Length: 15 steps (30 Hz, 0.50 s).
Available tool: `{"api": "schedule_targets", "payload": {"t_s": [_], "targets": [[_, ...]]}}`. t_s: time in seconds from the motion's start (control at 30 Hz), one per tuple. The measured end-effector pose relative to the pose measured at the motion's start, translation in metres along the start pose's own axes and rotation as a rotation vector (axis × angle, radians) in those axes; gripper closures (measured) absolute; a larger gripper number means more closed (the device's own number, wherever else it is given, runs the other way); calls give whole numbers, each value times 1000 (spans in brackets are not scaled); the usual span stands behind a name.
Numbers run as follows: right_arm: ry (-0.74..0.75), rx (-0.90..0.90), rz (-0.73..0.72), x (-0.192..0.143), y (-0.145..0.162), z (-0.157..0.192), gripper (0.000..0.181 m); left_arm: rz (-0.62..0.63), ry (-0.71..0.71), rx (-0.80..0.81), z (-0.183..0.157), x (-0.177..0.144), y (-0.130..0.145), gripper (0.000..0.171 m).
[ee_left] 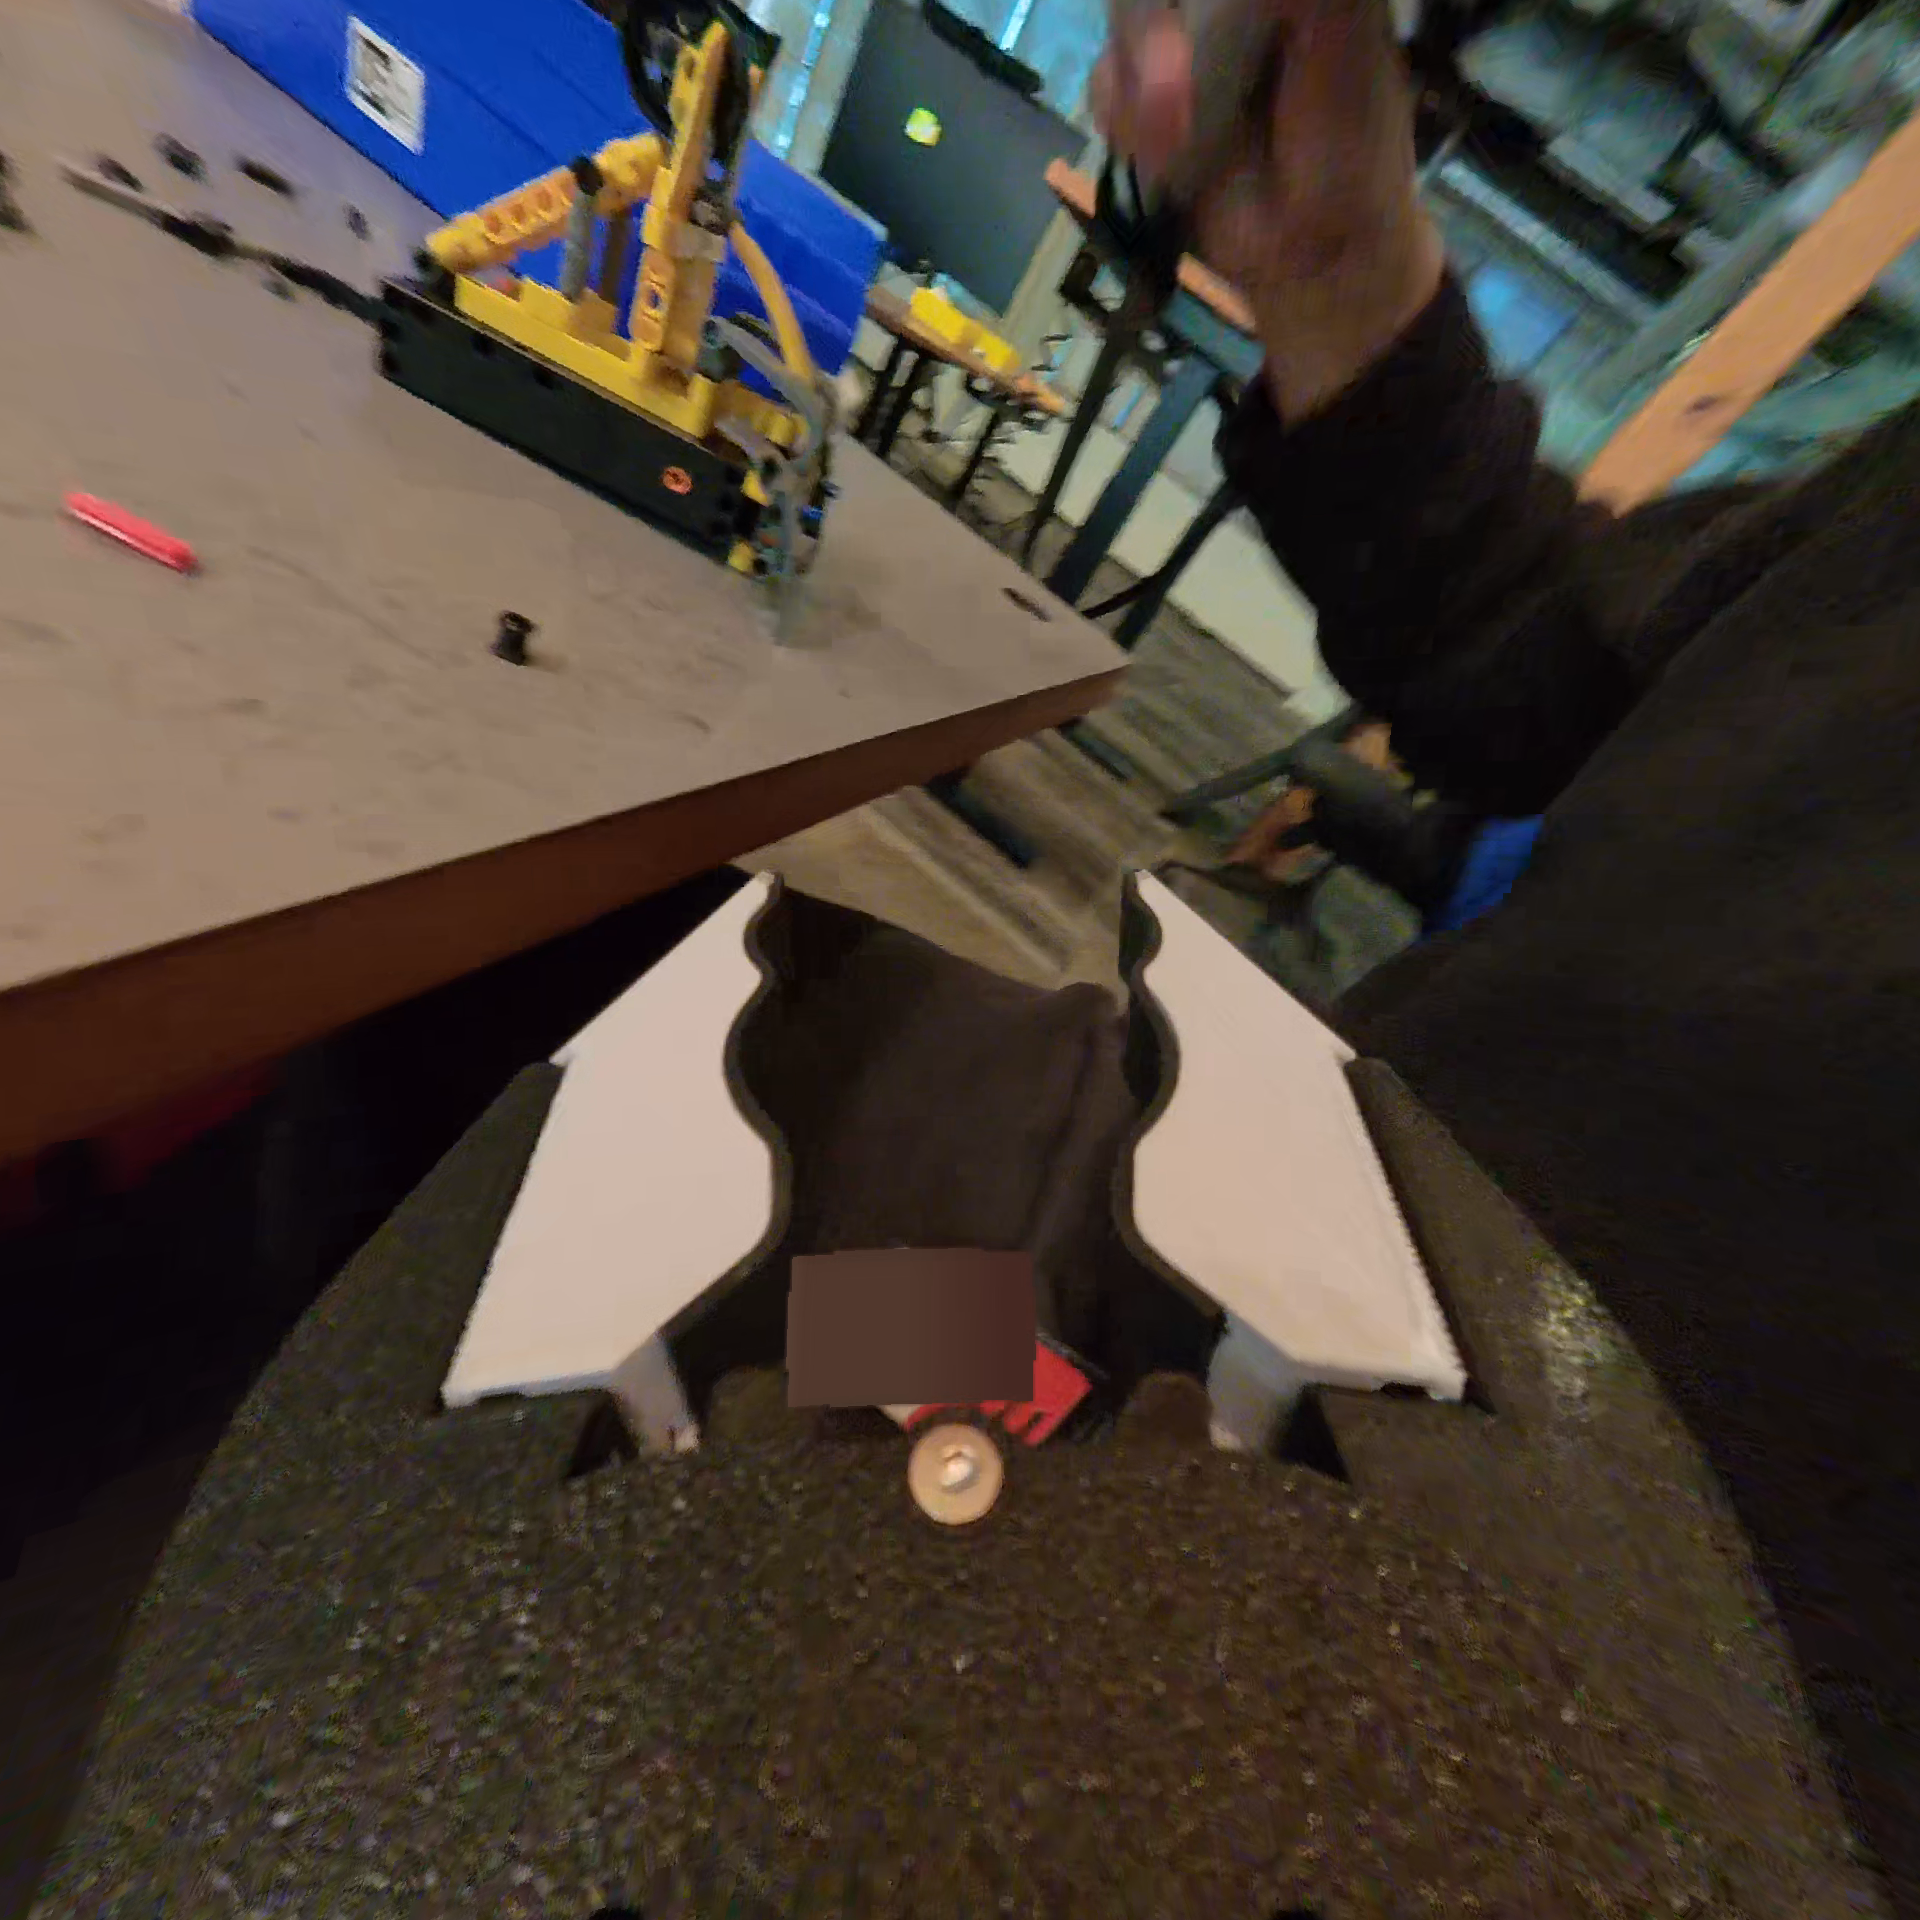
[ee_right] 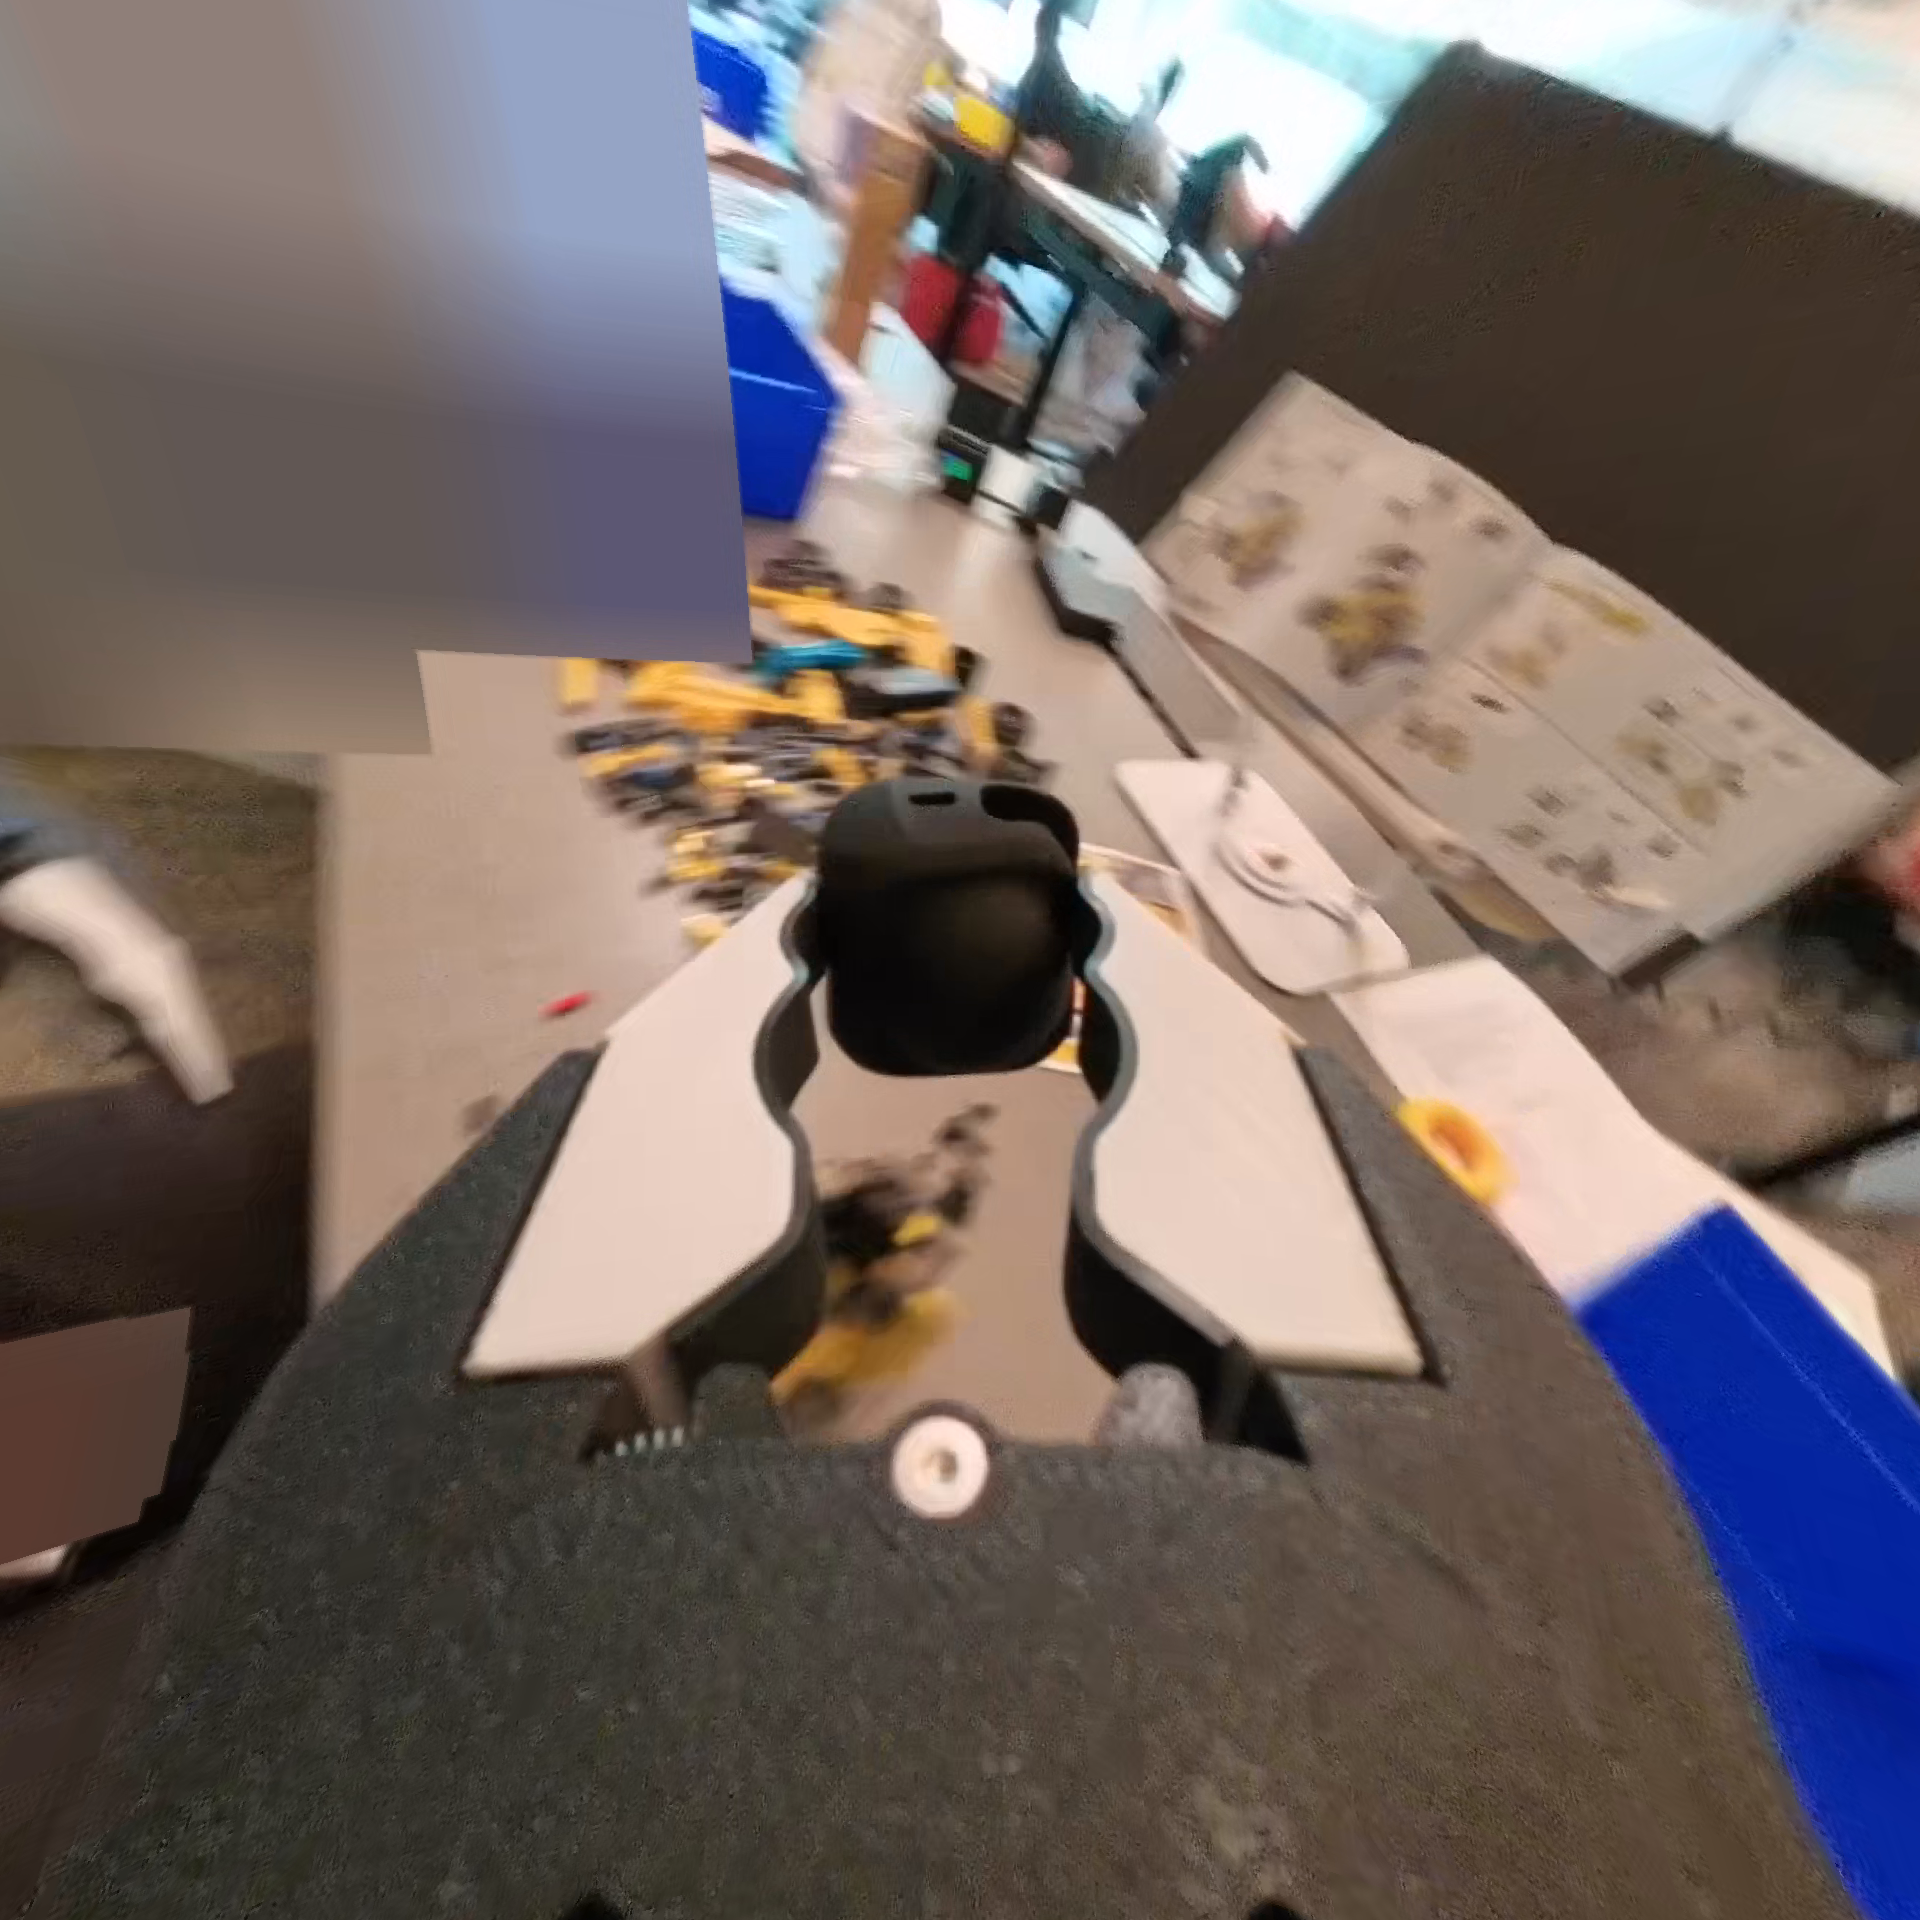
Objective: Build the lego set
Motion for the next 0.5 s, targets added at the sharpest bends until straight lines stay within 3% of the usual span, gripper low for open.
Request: {"api": "schedule_targets", "payload": {"t_s": [0.1, 0.2, 0.27, 0.37, 0.43, 0.5], "targets": [[137, 247, 67, 16, 4, -142, 134, -44, -127, 102, 10, -5, -4, 108], [336, 462, 278, 42, 47, -289, 134, -137, -208, 144, 17, -16, -22, 109], [381, 626, 436, 60, 84, -364, 134, -215, -251, 150, 24, -25, -40, 109], [377, 900, 592, 89, 134, -429, 133, -299, -320, 122, 45, -37, -67, 110], [329, 1037, 650, 107, 157, -446, 132, -332, -345, 101, 60, -43, -82, 110], [317, 1047, 733, 121, 176, -457, 132, -363, -357, 90, 72, -48, -94, 110]]}}
Point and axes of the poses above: each gripper's, where its closed fingertips meet, x out along the fingers, y out of its underside, z = x × y across the jaws, the point moved 9 cm from there along -x, back along the fingers, and after that the axes turned 11 degrees about -y, right-handed, at the moved point
